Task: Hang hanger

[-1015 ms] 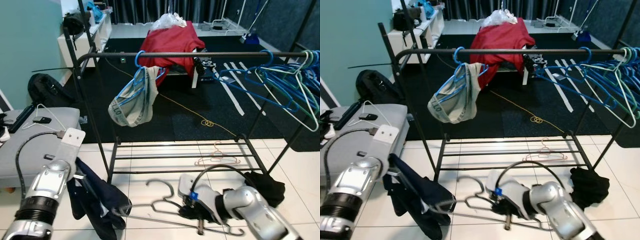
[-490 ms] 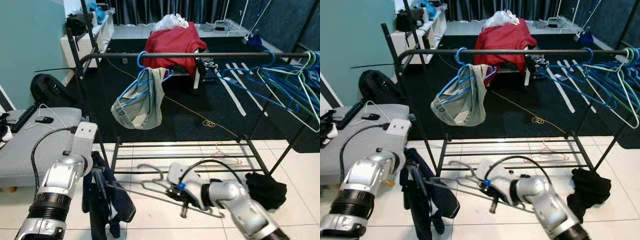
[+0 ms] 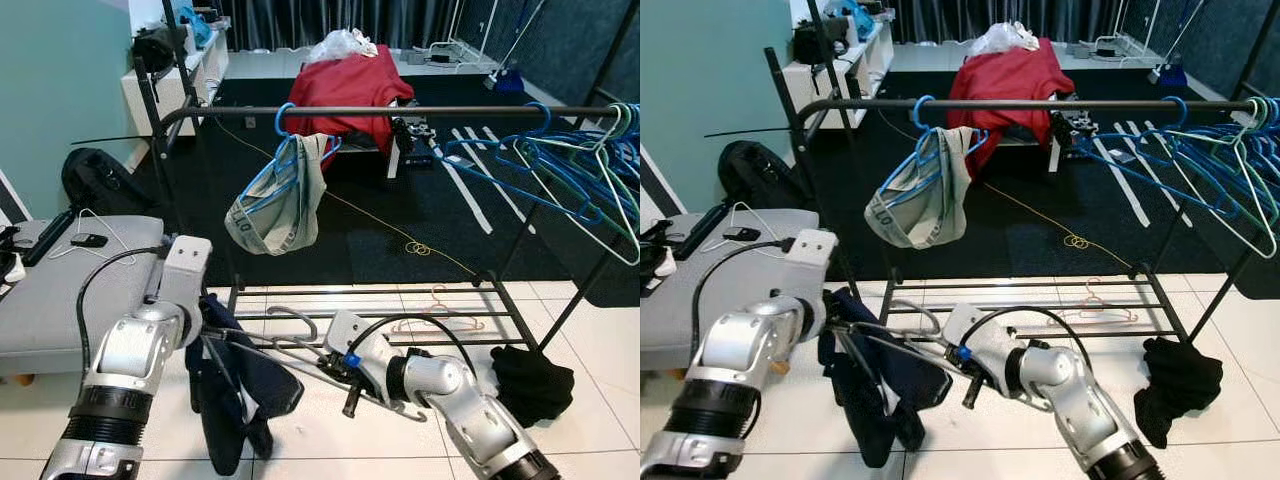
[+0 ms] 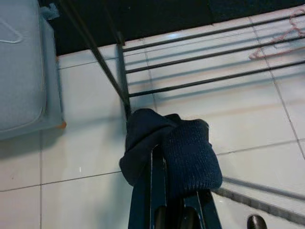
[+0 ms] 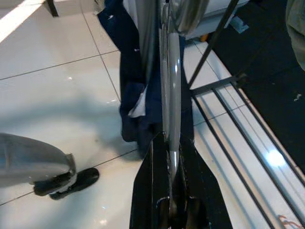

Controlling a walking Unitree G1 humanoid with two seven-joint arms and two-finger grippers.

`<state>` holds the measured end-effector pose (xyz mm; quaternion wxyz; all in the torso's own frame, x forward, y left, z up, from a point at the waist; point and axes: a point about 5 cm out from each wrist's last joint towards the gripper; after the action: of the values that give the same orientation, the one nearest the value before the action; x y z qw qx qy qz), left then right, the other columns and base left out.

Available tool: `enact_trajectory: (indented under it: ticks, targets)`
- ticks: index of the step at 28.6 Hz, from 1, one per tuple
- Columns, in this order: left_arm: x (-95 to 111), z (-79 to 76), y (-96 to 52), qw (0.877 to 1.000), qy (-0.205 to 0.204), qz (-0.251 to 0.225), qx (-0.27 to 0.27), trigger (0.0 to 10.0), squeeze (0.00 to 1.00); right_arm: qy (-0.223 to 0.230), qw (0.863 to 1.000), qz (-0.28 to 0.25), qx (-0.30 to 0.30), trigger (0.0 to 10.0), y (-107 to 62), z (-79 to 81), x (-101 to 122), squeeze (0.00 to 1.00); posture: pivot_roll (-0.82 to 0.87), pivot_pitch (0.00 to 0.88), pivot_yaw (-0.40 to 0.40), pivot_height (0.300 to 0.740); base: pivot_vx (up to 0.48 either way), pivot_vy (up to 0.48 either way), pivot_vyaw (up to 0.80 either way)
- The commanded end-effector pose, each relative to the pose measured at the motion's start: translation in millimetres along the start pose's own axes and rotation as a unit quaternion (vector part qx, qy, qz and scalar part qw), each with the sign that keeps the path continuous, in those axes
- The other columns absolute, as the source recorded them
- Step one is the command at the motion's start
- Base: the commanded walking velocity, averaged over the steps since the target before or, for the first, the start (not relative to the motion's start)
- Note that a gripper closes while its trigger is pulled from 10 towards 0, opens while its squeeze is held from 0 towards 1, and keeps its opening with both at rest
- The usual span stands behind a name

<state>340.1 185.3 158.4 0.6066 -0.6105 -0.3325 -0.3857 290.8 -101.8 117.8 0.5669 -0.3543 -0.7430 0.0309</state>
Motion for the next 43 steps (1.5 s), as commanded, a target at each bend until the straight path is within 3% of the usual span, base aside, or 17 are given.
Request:
enact_trajectory:
  ticks: [1, 11, 19, 21, 22, 23, 24, 25, 26, 29, 32, 36, 37, 39, 40, 42, 43]
  targets:
    - [4.5, -9.1, -3.3, 1.0, -0.007, -0.011, -0.011, 10.0, 0.0, 0.021, 0.999, -0.017, 0.017, 10.0, 2.5, 6.1, -1.5, 0.0, 0.09, 0.072, 0.052, 0.74, 0.0, 0.0, 0.0]
    - [19.2, -19.7, -12.2, 0.999, -0.009, -0.017, -0.027, 10.0, 0.0, 0.007, 0.998, 0.065, -0.02, 10.0, 7.9, -1.5, -26.0, 0.0, 0.1, 0.082, 0.05, 0.74, 0.0, 0.0, 0.0]
    - [27.2, -18.2, -21.4, 0.999, -0.005, -0.02, -0.042, 10.0, 0.0, 0.055, 0.989, 0.121, -0.068, 10.0, 8.1, -7.8, -41.3, 0.0, 0.11, 0.093, 0.042, 0.74, 0.0, 0.0, 0.0]
    - [27.9, -25.3, -30.0, 0.996, -0.008, -0.011, -0.084, 10.0, 0.0, 0.131, 0.981, 0.107, -0.092, 10.0, 12.6, -6.4, -46.8, 0.0, 0.11, 0.096, 0.04, 0.74, 0.0, 0.0, 0.0]
    - [27.9, -25.3, -30.0, 0.996, -0.008, -0.011, -0.084, 10.0, 0.0, 0.131, 0.981, 0.107, -0.092, 10.0, 12.6, -6.4, -46.8, 0.0, 0.11, 0.096, 0.04, 0.74, 0.0, 0.0, 0.0]
    - [28.1, -29.7, -34.5, 0.994, -0.012, -0.007, -0.106, 10.0, 0.0, 0.184, 0.973, 0.092, -0.101, 10.0, 16.2, -4.4, -48.9, 0.0, 0.11, 0.096, 0.04, 0.74, 0.0, 0.0, 0.0]
    - [28.1, -29.7, -34.5, 0.994, -0.012, -0.007, -0.106, 10.0, 0.0, 0.184, 0.973, 0.092, -0.101, 10.0, 16.2, -4.4, -48.9, 0.0, 0.11, 0.096, 0.04, 0.74, 0.0, 0.0, 0.0]
    - [29.2, -35.7, -39.3, 0.991, -0.019, -0.004, -0.135, 10.0, 0.0, 0.257, 0.956, 0.078, -0.119, 10.0, 20.0, -3.2, -54.2, 0.0, 0.11, 0.098, 0.037, 0.74, 0.0, 0.0, 0.0]
    - [29.2, -35.7, -39.3, 0.991, -0.019, -0.004, -0.135, 10.0, 0.0, 0.257, 0.956, 0.078, -0.119, 10.0, 20.0, -3.2, -54.2, 0.0, 0.11, 0.098, 0.037, 0.74, 0.0, 0.0, 0.0]
    - [29.9, -46.3, -46.4, 0.983, -0.022, -0.001, -0.181, 10.0, 0.0, 0.389, 0.907, 0.036, -0.157, 10.0, 24.5, -6.1, -57.7, 0.0, 0.12, 0.1, 0.039, 0.74, 0.0, 0.0, 0.0]
    - [29.6, -47.5, -47.1, 0.982, -0.021, -0.001, -0.185, 10.0, 0.0, 0.405, 0.899, 0.027, -0.161, 10.0, 24.7, -7.4, -57.0, 0.0, 0.12, 0.1, 0.039, 0.74, 0.0, 0.0, 0.0]
    - [25.3, -60.0, -50.6, 0.978, 0.014, -0.004, -0.209, 10.0, 0.0, 0.528, 0.835, -0.026, -0.154, 10.0, 27.0, -12.6, -51.6, 0.0, 0.11, 0.099, 0.042, 0.74, 0.0, 0.0, 0.0]
    - [25.3, -60.0, -50.6, 0.978, 0.014, -0.004, -0.209, 10.0, 0.0, 0.528, 0.835, -0.026, -0.154, 10.0, 27.0, -12.6, -51.6, 0.0, 0.11, 0.099, 0.042, 0.74, 0.0, 0.0, 0.0]
    - [23.1, -60.4, -51.0, 0.978, 0.047, -0.013, -0.203, 10.0, 0.0, 0.572, 0.805, -0.05, -0.148, 10.0, 27.4, -13.7, -48.8, 0.0, 0.11, 0.1, 0.042, 0.74, 0.0, 0.0, 0.0]
    - [23.1, -60.4, -51.0, 0.978, 0.047, -0.013, -0.203, 10.0, 0.0, 0.572, 0.805, -0.05, -0.148, 10.0, 27.4, -13.7, -48.8, 0.0, 0.11, 0.1, 0.042, 0.74, 0.0, 0.0, 0.0]
    - [20.2, -62.1, -52.6, 0.97, 0.107, -0.045, -0.215, 10.0, 0.0, 0.659, 0.724, -0.097, -0.18, 10.0, 23.6, -23.0, -51.7, 0.0, 0.11, 0.1, 0.042, 0.74, 0.0, 0.0, 0.0]
    - [20.2, -62.1, -52.6, 0.97, 0.107, -0.045, -0.215, 10.0, 0.0, 0.659, 0.724, -0.097, -0.18, 10.0, 23.6, -23.0, -51.7, 0.0, 0.11, 0.1, 0.042, 0.74, 0.0, 0.0, 0.0]
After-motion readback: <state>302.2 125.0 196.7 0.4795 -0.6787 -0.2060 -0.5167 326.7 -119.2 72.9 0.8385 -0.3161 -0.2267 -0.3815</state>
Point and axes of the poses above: a point about 5 cm out from each wrist's last joint towards the gripper, its own y axis pointing out of the wrist towards the gripper, its own x axis along the axis of the wrist's last joint, z = x × y, and after that the axes turned 5 degrees about -y, right-handed
